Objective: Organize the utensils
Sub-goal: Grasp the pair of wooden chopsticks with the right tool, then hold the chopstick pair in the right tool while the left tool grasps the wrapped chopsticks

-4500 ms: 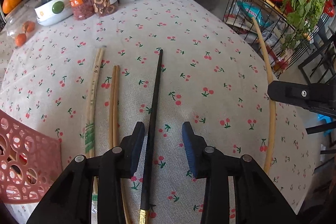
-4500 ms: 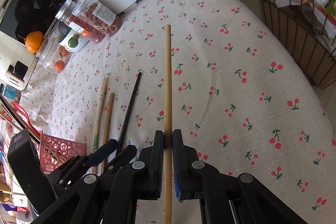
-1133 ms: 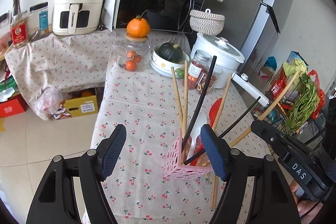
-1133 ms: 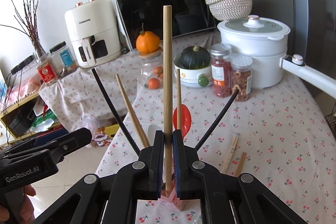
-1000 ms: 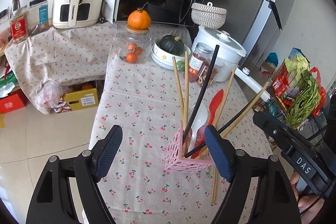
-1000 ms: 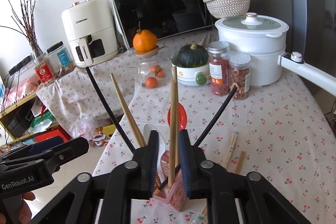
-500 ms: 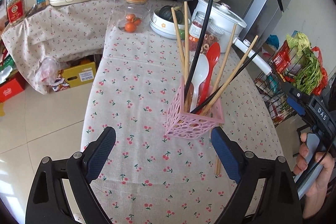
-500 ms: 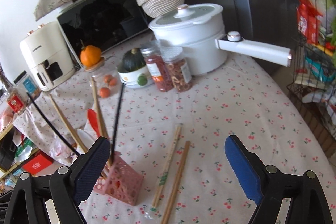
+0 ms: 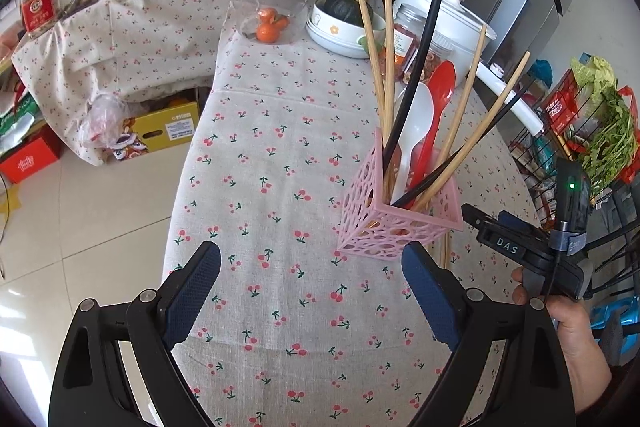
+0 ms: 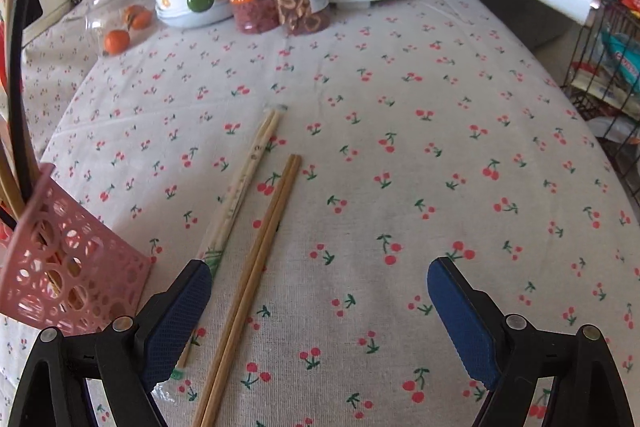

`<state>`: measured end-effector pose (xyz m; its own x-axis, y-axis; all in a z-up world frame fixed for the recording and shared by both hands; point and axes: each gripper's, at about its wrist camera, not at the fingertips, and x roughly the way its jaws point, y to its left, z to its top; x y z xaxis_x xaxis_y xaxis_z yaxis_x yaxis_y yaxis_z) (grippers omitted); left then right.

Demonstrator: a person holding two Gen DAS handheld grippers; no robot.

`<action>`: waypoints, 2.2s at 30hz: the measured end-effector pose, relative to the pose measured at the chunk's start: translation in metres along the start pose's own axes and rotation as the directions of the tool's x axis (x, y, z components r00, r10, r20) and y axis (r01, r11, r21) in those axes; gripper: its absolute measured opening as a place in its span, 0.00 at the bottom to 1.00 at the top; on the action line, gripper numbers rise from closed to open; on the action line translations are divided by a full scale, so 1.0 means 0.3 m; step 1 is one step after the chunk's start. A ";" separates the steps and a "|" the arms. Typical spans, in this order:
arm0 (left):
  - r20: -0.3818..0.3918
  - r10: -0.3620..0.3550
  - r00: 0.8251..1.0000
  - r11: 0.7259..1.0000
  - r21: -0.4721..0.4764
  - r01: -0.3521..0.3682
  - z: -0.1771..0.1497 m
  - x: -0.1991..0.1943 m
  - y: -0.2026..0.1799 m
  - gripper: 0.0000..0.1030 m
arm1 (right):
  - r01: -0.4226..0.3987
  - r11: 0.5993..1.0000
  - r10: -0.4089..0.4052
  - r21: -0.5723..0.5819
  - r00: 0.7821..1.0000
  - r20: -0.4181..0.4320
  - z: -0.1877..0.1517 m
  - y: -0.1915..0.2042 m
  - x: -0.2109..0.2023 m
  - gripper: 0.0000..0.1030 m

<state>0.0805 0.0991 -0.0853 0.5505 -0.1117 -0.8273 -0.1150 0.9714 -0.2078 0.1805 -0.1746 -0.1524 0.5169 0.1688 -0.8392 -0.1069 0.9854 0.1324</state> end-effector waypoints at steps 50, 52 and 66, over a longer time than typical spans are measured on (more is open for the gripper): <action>0.005 0.181 0.984 0.881 0.444 -0.164 0.072 0.403 -0.862 0.59 | -0.162 0.878 0.157 0.450 0.986 0.050 -0.086 -0.651 -0.417 0.08; 0.011 0.177 0.984 0.894 0.417 -0.165 0.118 0.451 -0.850 0.59 | -0.176 0.874 0.174 0.452 0.984 0.047 -0.076 -0.656 -0.406 0.08; -0.050 0.278 0.959 0.912 0.328 -0.247 0.219 0.707 -0.761 0.52 | -0.220 0.861 0.222 0.459 0.974 0.052 -0.017 -0.668 -0.357 0.08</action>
<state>0.2779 -0.1328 -0.1791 0.4552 0.1520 -0.8773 0.0305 0.9821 0.1860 0.1422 -0.3902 -0.0919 0.5237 0.3840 -0.7604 0.1836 0.8208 0.5409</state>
